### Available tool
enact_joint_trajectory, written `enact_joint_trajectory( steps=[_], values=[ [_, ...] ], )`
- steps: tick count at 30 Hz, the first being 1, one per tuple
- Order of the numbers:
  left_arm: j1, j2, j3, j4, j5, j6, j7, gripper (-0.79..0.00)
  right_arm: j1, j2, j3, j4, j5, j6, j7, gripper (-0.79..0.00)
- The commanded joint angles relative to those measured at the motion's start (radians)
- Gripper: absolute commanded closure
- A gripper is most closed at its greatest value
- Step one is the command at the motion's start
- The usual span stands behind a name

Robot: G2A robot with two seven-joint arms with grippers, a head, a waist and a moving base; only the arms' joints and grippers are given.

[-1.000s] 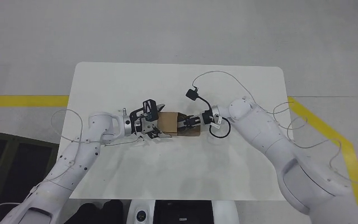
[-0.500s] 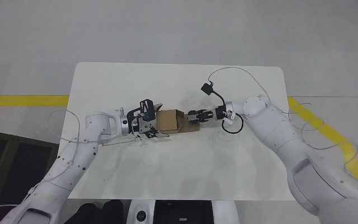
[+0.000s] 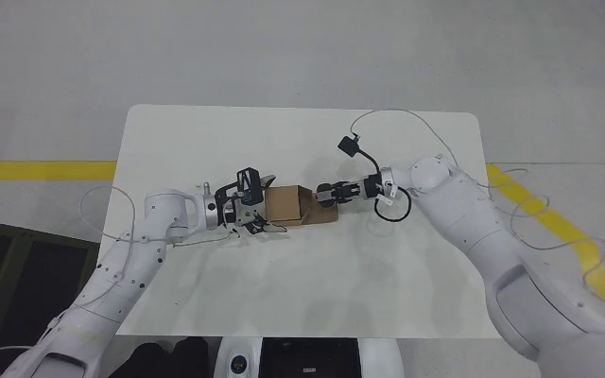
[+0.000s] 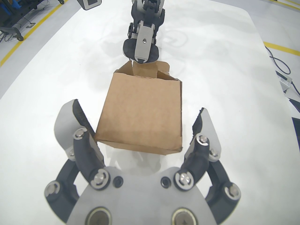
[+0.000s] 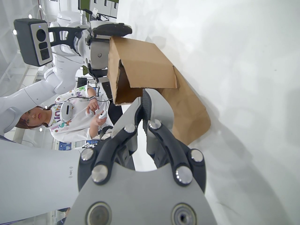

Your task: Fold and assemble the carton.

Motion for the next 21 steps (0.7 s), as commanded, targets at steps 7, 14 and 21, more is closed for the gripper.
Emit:
enact_joint_trajectory(
  steps=[7,14,21],
  values=[
    [0.004,0.000,-0.015,0.001,-0.008,0.008,0.001,-0.785,0.002,-0.008,-0.004,0.011,-0.003,-0.010,-0.010,0.000],
    [0.013,0.011,-0.073,0.001,-0.073,-0.019,-0.020,-0.785,0.002,-0.008,-0.004,0.011,-0.003,-0.010,-0.010,0.000],
    [0.043,0.021,-0.108,0.009,-0.077,-0.039,-0.024,-0.785,-0.016,-0.004,0.007,-0.015,-0.006,0.020,-0.039,0.000]
  ],
)
